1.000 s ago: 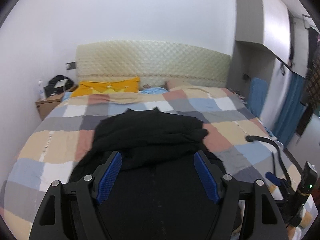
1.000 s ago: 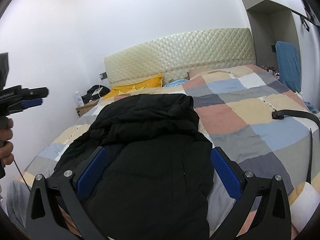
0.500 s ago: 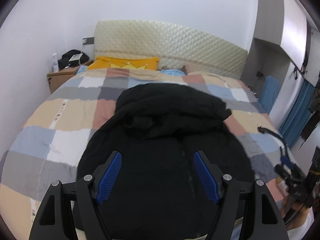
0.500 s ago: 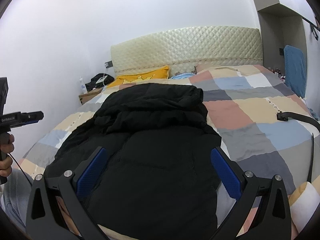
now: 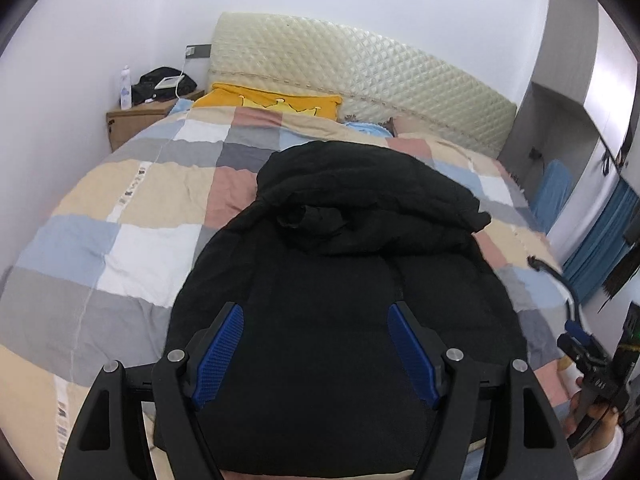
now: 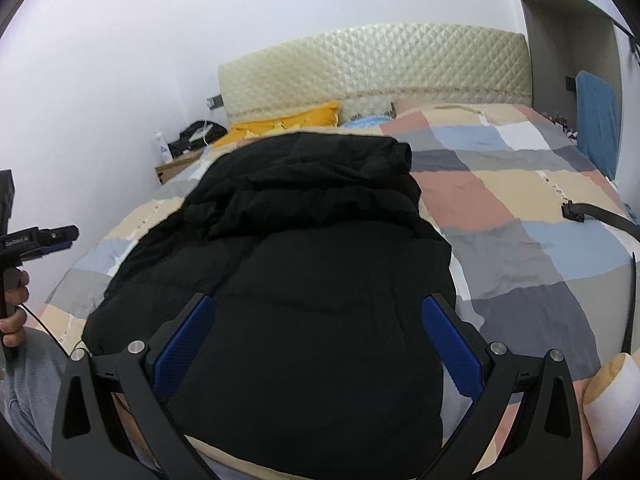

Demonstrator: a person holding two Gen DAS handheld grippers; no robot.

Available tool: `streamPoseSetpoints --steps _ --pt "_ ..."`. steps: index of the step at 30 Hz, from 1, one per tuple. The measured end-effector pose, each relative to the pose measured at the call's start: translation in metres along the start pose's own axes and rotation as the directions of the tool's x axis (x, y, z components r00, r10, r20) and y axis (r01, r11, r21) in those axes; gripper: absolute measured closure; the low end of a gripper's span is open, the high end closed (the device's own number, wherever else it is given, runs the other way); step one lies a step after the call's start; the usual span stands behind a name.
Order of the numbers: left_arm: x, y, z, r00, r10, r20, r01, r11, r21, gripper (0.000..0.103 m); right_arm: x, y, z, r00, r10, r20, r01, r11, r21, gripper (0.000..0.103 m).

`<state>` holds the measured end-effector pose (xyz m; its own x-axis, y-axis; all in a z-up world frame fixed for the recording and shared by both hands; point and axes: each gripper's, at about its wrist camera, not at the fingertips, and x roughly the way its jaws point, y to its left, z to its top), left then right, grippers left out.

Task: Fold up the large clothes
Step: 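Move both grippers down to the black jacket hem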

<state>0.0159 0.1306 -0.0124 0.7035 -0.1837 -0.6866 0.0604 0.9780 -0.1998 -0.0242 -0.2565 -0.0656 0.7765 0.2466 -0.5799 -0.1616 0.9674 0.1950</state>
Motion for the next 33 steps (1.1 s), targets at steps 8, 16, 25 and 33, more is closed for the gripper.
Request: streamPoseSetpoints --steps 8,16,25,33 --pt "0.013 0.017 0.005 0.996 0.001 -0.092 -0.004 0.999 -0.039 0.029 0.048 -0.032 -0.007 0.974 0.007 -0.225 0.022 0.992 0.124 0.000" --pt "0.017 0.031 0.002 0.991 -0.022 -0.132 0.007 0.994 -0.113 0.029 0.087 -0.104 -0.033 0.906 0.062 -0.418 0.136 0.893 0.428 0.000" --pt "0.029 0.023 0.001 0.983 -0.019 -0.181 0.003 0.996 -0.087 0.029 0.104 -0.144 -0.070 0.848 0.224 -0.480 0.174 0.739 0.651 0.000" --pt "0.038 0.031 0.002 0.975 -0.055 -0.217 0.025 0.990 -0.140 0.029 0.114 -0.139 -0.077 0.821 0.372 -0.433 0.084 0.671 0.737 0.000"
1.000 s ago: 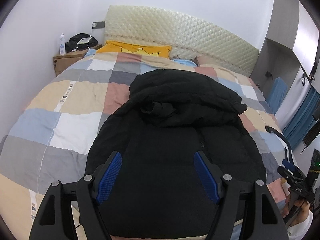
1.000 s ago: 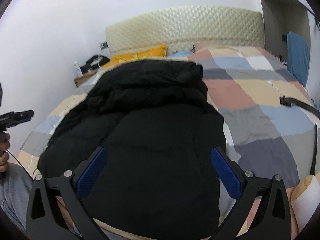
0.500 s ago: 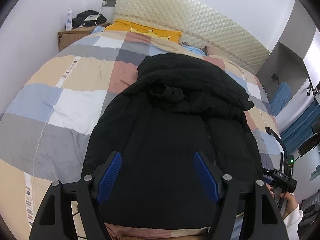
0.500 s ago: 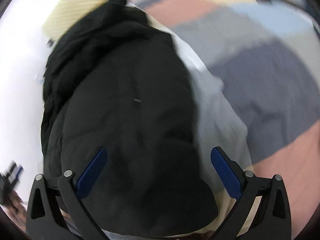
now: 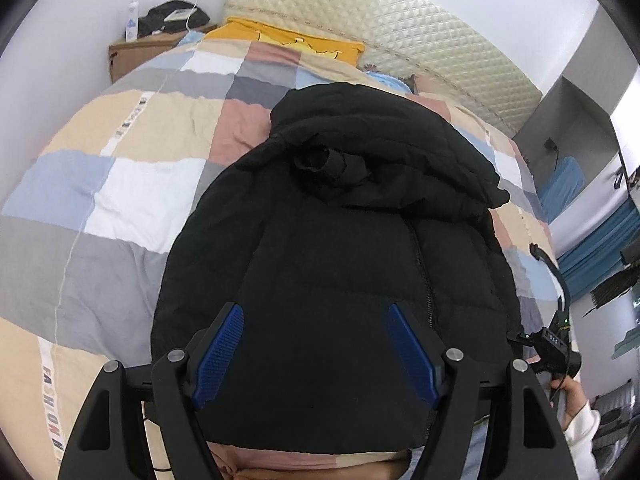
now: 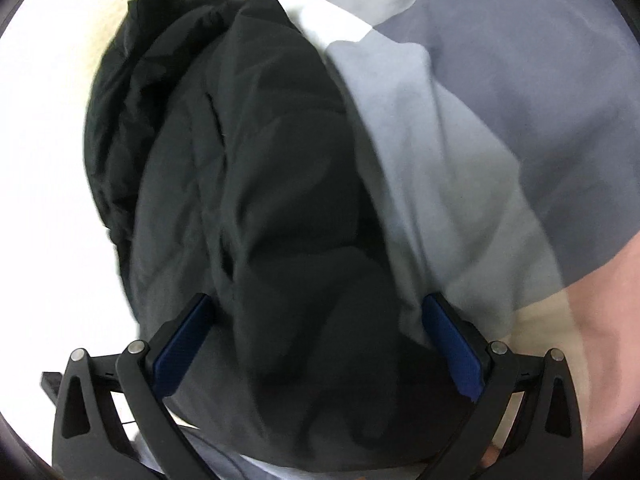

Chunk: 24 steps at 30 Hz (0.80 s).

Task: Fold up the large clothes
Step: 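Move both grippers down to the black jacket hem, then grasp the jacket hem with both grippers and lift it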

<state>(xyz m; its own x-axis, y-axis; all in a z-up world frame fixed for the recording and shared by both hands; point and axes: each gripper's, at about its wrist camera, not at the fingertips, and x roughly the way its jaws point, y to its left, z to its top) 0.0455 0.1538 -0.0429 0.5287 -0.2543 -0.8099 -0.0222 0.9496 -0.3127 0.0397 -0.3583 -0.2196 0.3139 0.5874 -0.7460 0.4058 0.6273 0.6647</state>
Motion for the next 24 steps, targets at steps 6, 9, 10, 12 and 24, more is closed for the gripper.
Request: streamPoseSetpoints --steps 6,9,10,12,24 --pt "0.002 0.008 0.002 0.999 -0.032 -0.014 0.031 0.998 -0.051 0.029 -0.019 0.020 -0.007 0.970 0.234 0.062 -0.229 0.970 -0.084 0.003" --pt "0.002 0.012 0.002 0.999 -0.047 -0.013 0.046 0.996 -0.073 0.029 -0.025 0.038 -0.014 0.953 0.300 0.050 -0.288 0.942 -0.171 0.006" --pt "0.002 0.013 0.002 0.999 -0.048 -0.012 0.047 0.996 -0.078 0.029 -0.025 0.039 -0.014 0.956 0.291 0.039 -0.280 0.942 -0.184 0.007" --pt "0.002 0.016 0.002 0.999 -0.040 0.000 0.040 0.995 -0.097 0.029 -0.020 0.043 -0.016 0.974 0.224 0.036 -0.213 0.955 -0.205 0.014" --pt "0.009 0.040 0.004 0.996 -0.075 -0.042 0.066 0.982 -0.179 0.029 0.006 0.057 -0.017 0.992 -0.119 0.028 0.122 0.962 -0.244 0.013"
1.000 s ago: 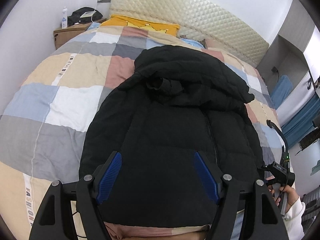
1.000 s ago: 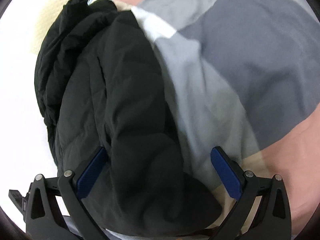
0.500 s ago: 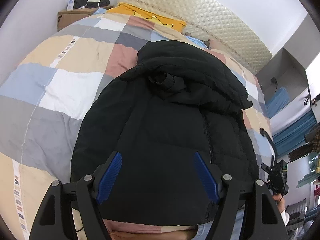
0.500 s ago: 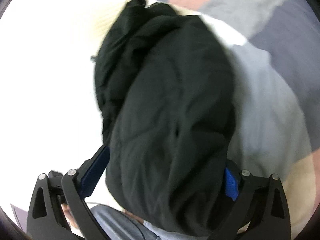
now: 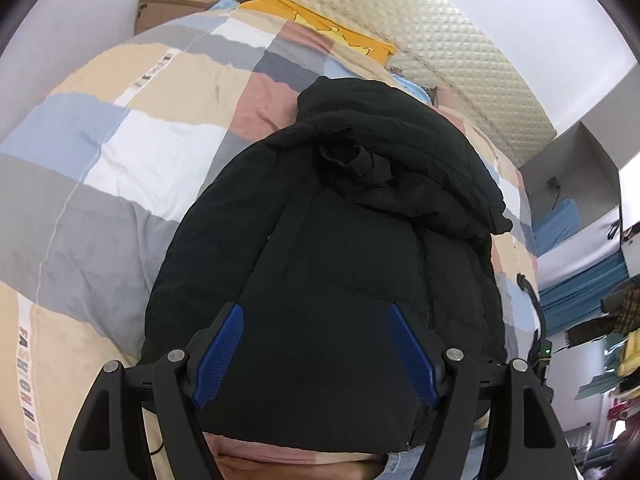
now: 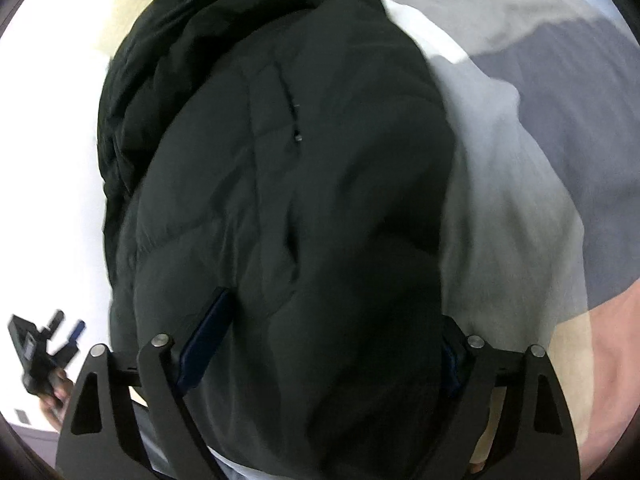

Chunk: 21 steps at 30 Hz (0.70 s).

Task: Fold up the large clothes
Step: 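Grasp the jacket hem with both grippers and lift it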

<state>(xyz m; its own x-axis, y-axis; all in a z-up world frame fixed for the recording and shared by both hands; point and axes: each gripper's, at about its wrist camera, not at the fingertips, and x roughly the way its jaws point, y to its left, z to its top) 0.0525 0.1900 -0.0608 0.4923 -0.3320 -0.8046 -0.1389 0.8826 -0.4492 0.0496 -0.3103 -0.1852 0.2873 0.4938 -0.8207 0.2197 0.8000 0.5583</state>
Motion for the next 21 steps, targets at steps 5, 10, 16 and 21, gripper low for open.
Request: streamPoseSetpoints --steps 5,10,16,21 --pt "0.002 0.003 0.019 0.999 0.022 -0.036 -0.019 0.998 0.063 0.029 0.007 0.019 0.004 0.990 -0.122 -0.065 0.112 0.984 -0.136 0.013" --pt "0.004 0.032 0.043 0.995 -0.020 -0.094 0.020 1.000 -0.003 0.029 0.016 0.075 0.000 0.954 -0.279 -0.111 0.196 0.858 -0.474 0.022" --pt "0.028 0.065 0.036 0.976 -0.047 -0.213 0.054 0.998 0.029 0.029 0.005 0.071 0.000 0.981 -0.173 -0.088 0.121 0.898 -0.422 0.070" --pt "0.052 0.105 0.025 0.946 -0.132 -0.295 0.123 0.991 -0.052 0.029 -0.009 0.040 0.003 0.998 0.009 -0.069 -0.033 0.939 -0.341 0.081"
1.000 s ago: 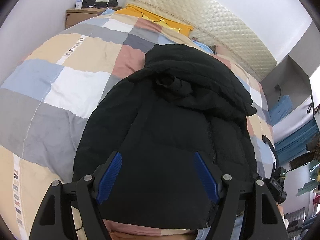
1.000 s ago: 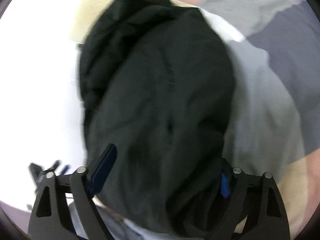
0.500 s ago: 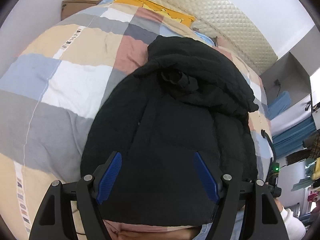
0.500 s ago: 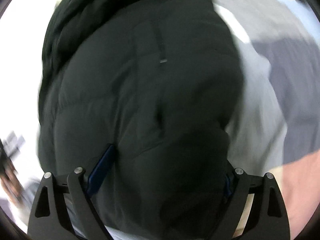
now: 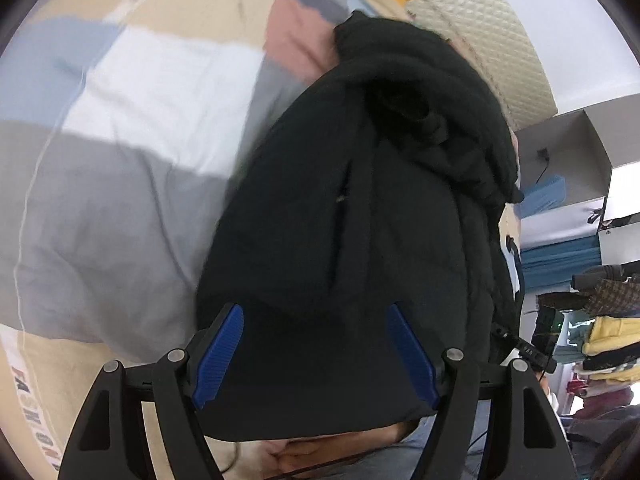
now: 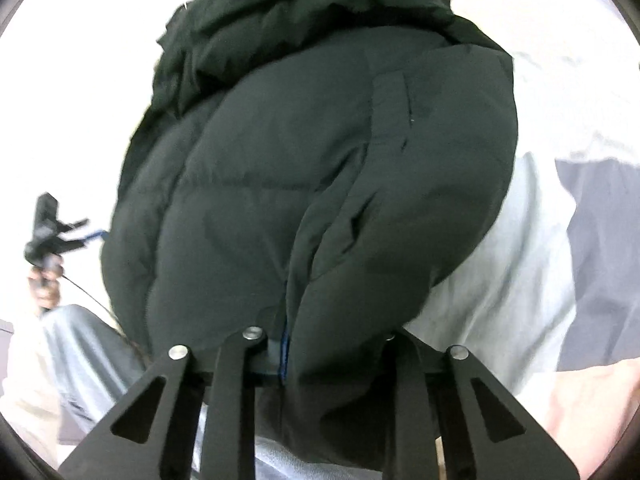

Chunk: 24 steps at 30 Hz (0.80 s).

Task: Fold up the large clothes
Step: 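Grasp the jacket hem with both grippers and lift it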

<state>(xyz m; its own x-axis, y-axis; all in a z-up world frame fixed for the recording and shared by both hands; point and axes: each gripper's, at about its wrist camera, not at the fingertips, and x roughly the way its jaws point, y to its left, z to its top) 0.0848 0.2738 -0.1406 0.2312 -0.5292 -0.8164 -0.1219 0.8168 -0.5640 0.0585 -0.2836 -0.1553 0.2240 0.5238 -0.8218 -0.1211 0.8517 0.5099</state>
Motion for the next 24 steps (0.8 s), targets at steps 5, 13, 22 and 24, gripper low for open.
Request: streamPoseSetpoints --steps 5,13,22,24 --pt "0.018 0.029 -0.008 0.997 -0.009 -0.073 0.009 1.000 -0.002 0.029 0.006 -0.023 -0.007 0.992 0.127 0.013 -0.127 0.980 0.150 0.079" --pt "0.041 0.059 -0.005 0.985 -0.113 -0.128 0.103 0.991 -0.082 0.023 0.026 -0.034 -0.003 0.990 0.123 -0.064 -0.106 0.969 0.224 0.049" --pt "0.056 0.015 -0.006 0.950 -0.233 -0.208 0.250 0.966 0.061 0.023 0.035 -0.043 -0.007 0.973 0.207 -0.099 -0.169 0.940 0.297 0.020" --pt "0.054 0.002 -0.005 0.935 -0.266 -0.236 0.291 0.953 0.081 0.023 0.037 -0.030 -0.008 0.969 0.210 -0.129 -0.174 0.954 0.246 0.009"
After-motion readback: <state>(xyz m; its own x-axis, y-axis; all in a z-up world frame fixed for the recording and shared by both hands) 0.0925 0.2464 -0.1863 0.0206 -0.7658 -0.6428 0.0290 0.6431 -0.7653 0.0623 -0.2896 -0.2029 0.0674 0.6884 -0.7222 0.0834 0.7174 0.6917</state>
